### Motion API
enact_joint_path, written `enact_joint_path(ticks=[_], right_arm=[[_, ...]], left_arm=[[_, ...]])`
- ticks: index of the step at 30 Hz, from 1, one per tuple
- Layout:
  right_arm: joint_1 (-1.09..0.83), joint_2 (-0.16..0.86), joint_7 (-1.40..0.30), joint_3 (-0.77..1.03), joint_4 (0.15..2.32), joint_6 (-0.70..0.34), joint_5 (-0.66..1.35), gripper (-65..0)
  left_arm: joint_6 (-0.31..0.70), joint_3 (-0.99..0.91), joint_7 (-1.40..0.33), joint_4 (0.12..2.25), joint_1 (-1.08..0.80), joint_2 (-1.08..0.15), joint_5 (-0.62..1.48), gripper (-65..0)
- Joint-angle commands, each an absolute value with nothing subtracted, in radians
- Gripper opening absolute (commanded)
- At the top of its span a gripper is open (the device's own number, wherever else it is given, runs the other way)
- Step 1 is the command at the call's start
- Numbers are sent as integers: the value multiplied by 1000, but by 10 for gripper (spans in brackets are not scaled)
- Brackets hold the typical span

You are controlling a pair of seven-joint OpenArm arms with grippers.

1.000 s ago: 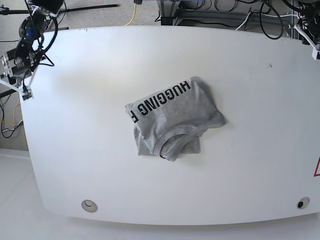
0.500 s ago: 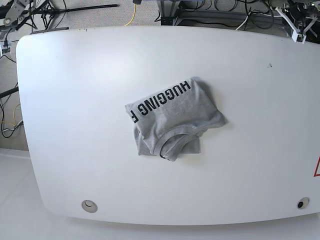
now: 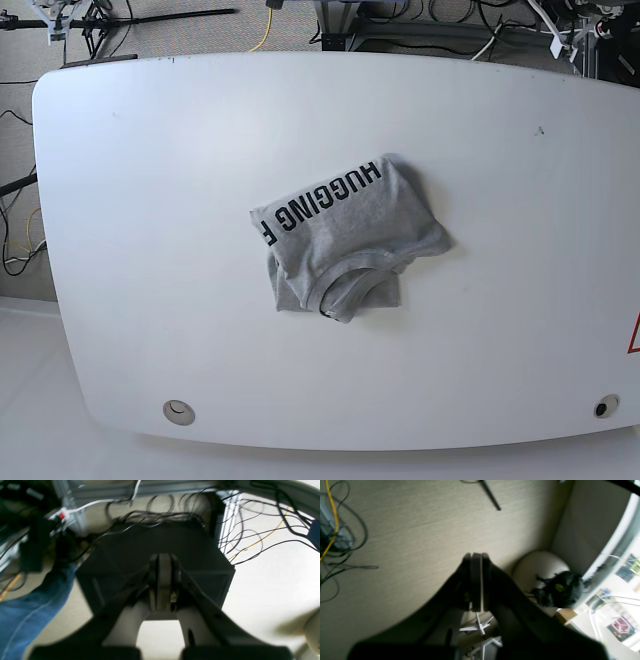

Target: Fold the T-shirt properly

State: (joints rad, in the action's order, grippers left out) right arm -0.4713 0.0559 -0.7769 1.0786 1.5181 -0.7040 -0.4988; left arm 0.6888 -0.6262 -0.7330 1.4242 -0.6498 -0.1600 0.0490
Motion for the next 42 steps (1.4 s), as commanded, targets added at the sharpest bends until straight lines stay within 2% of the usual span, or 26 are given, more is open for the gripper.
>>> enact_joint_path(ticks=[1, 9, 18, 21, 24, 33, 38, 42], right_arm=[[-475, 71, -746, 1075, 1440, -698, -507, -650], [-417, 71, -651, 990, 1152, -698, -512, -650], [-302, 93, -478, 875, 748, -698, -515, -650], [-263, 99, -389, 832, 596, -698, -515, -650], [-213, 119, -271, 779, 418, -698, -515, -650], [-82, 113, -22, 584, 48, -456, -515, -650], [-53, 58, 15, 516, 15, -372, -515, -650], [-47, 25, 16, 483, 16, -352, -515, -645]], left_arm=[[688, -599, -699, 1388, -651, -170, 18, -650], [682, -469, -541, 1162, -555, -170, -143, -650], [677, -374, -318, 717, -366, -170, -366, -650], [642, -371, -231, 559, -298, -170, -415, -650], [550, -371, -147, 398, -239, -170, -469, -650], [335, -369, -2, 143, -122, -125, -638, -650], [277, -369, -2, 136, -111, -67, -753, -650], [243, -369, -4, 134, -96, -38, -822, -650]])
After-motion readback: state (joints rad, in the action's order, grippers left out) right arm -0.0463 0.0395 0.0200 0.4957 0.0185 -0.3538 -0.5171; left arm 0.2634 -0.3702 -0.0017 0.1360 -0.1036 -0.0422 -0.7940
